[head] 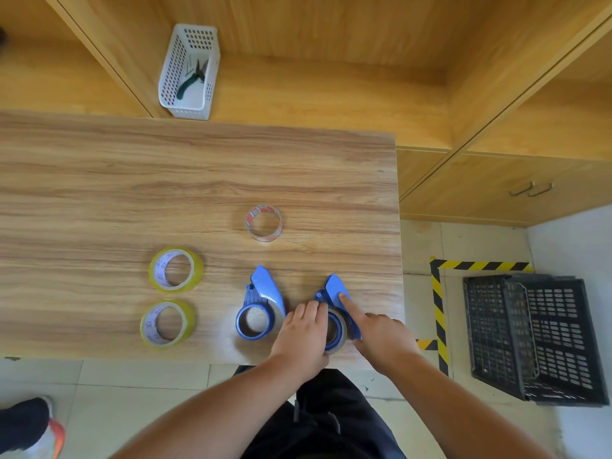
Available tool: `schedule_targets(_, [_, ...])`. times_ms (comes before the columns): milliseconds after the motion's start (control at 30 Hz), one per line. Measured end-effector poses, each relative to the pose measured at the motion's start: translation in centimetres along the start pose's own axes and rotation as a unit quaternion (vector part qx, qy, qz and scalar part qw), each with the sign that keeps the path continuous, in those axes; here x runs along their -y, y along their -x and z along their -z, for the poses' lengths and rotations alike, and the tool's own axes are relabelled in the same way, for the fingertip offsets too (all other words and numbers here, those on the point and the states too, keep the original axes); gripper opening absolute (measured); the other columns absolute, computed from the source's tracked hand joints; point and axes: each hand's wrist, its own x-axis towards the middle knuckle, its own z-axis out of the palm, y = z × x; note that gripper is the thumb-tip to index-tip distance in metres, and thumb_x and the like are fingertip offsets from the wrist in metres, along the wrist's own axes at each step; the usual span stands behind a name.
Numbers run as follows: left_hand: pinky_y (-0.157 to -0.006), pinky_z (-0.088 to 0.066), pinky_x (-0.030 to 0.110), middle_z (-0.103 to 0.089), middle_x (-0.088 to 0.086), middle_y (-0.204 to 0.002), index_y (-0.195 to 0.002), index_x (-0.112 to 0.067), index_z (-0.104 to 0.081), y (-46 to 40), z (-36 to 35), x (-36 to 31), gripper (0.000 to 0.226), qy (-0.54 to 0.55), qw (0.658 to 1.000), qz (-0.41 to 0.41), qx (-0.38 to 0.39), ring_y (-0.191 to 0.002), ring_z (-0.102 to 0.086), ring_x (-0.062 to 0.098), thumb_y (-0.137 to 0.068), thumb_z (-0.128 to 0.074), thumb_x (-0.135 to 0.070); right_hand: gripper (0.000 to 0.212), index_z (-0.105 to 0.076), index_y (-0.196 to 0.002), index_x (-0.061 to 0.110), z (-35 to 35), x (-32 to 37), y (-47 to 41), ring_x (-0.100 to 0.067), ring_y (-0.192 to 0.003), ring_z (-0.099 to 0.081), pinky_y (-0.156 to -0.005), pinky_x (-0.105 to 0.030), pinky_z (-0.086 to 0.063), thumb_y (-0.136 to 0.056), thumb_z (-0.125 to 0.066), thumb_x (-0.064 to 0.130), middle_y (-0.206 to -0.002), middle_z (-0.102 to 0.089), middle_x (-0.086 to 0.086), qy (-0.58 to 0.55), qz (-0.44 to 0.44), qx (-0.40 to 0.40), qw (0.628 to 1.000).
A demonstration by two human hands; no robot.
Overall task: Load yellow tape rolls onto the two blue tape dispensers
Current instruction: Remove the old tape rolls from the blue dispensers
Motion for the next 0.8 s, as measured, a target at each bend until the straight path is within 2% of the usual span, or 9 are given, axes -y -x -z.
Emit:
schedule_targets(200, [-0.121,-0.028,0.038,-0.034,0.005,-0.154,-0.157,-0.012,-0.022,1.2,1.2,0.1,0.088,0.017,0.999,-0.023,-0.029,-0.141,-0.034,0.025,-0.085,-0.07,-0.029,0.085,0.016,-0.153,0.042,0.0,0.1,0.0,-0.023,-0.082,-0.058,-0.068,-0.035,-0.044,-0.099,-0.049,0.037,-0.093,-0.061,0.0,0.022,0.008,0.002,1.0])
schedule_targets(433, [-0.119,-0.026,0.034,-0.033,0.0,-0.154,-0.158,-0.016,-0.023,1.7,4.7,1.4,0.093,0.03,0.997,-0.035,-0.062,-0.14,-0.034,0.023,-0.082,-0.069,-0.044,0.078,0.015,-0.155,0.041,0.1,0.0,0.7,-0.026,-0.097,-0.059,-0.074,-0.038,-0.042,-0.098,-0.037,0.049,-0.115,-0.06,0.0,-0.005,0.008,-0.003,1.0])
schedule_targets(667, [-0.116,-0.03,0.035,-0.036,0.001,-0.152,-0.157,-0.016,-0.026,-4.2,9.4,1.9,0.097,0.048,0.993,-0.003,-0.104,-0.139,-0.036,0.024,-0.077,-0.074,-0.045,0.073,0.01,-0.158,0.029,1.0,-0.9,0.4,-0.027,-0.102,-0.061,-0.078,-0.039,-0.049,-0.101,-0.03,0.051,-0.122,-0.06,-0.001,0.014,-0.029,-0.037,0.999])
schedule_targets(800, [-0.115,-0.031,0.036,-0.043,0.003,-0.145,-0.153,-0.017,-0.032,-8.9,11.1,1.7,0.098,0.027,0.993,0.018,-0.109,-0.136,-0.041,0.027,-0.074,-0.078,-0.05,0.068,0.001,-0.158,0.029,1.1,-1.4,-0.2,-0.025,-0.099,-0.061,-0.076,-0.039,-0.048,-0.101,-0.028,0.051,-0.119,-0.061,0.002,-0.014,-0.054,-0.045,0.997])
